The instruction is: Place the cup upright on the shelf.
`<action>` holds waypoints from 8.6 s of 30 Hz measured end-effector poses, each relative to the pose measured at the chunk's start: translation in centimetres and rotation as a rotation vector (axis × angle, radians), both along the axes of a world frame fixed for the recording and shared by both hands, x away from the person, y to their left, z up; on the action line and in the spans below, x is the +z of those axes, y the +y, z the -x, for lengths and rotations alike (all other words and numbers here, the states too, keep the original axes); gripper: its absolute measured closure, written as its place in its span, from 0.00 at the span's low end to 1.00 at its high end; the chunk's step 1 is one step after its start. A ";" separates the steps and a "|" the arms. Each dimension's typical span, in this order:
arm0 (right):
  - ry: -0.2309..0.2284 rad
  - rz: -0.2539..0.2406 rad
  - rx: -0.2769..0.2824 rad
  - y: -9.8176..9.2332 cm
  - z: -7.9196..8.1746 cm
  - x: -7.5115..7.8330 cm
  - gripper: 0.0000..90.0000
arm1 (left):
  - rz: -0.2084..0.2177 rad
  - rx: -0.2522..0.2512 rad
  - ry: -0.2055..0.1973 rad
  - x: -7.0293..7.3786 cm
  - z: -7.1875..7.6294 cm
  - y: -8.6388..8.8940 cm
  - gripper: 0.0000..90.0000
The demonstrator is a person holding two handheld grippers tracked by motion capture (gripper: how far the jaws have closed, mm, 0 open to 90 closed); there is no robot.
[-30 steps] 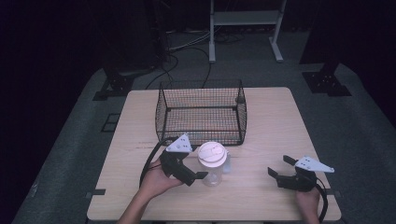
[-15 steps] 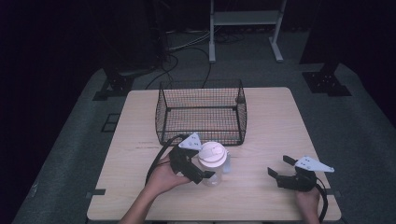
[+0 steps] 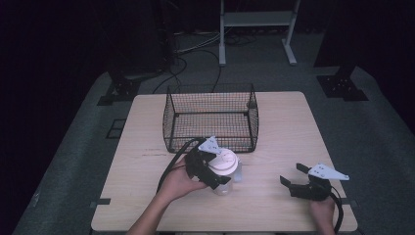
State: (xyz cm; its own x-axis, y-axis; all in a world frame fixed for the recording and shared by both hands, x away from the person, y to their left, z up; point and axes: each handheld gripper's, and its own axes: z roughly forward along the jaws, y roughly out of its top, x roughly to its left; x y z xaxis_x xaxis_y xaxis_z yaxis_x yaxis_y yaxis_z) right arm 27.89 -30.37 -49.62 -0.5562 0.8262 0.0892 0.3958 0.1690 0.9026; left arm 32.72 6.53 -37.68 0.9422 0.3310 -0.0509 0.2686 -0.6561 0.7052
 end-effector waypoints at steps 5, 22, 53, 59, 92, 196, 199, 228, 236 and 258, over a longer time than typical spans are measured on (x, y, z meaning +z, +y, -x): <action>0.000 -0.001 0.000 0.0 0.0 0.0 0.14 | -0.016 -0.001 0.013 0.2 -0.1 -0.2 0.05; 0.002 -0.003 -0.002 0.0 0.0 0.0 0.14 | -0.075 0.006 -0.001 1.7 -0.2 0.0 0.06; 0.001 0.001 -0.003 0.0 0.0 0.0 0.14 | -0.014 0.117 -0.063 11.5 -3.3 3.2 0.06; 0.001 -0.001 -0.005 0.0 -0.1 0.0 0.14 | -0.013 0.132 -0.083 13.2 -3.6 3.1 0.06; 0.009 -0.010 -0.005 -0.1 -0.1 0.0 0.14 | -0.085 0.263 -0.088 16.8 -9.4 1.7 0.06; 0.012 -0.024 -0.003 -0.2 -0.2 0.0 0.14 | -0.065 0.448 0.080 2.7 -17.3 1.8 0.06; 0.012 -0.021 -0.003 -0.2 -0.2 0.0 0.14 | -0.049 0.449 0.078 2.6 -17.2 2.0 0.06; 0.015 -0.019 -0.004 -0.2 -0.2 0.0 0.14 | -0.032 0.430 0.053 2.4 -16.4 2.5 0.04; 0.013 -0.017 -0.004 -0.2 -0.2 0.0 0.14 | -0.021 0.416 0.041 2.6 -16.0 2.3 0.03; 0.014 -0.016 -0.004 -0.2 -0.3 0.0 0.14 | 0.022 0.409 -0.007 4.3 -15.0 2.9 0.02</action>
State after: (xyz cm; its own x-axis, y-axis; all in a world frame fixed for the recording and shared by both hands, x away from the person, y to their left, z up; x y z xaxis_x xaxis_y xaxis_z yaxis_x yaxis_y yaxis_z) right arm 28.14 -30.53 -49.64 -0.5513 0.8270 0.1102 0.4088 0.1526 0.8998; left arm 47.70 9.48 -33.40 0.7338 0.6770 -0.0563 0.4994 -0.4814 0.7203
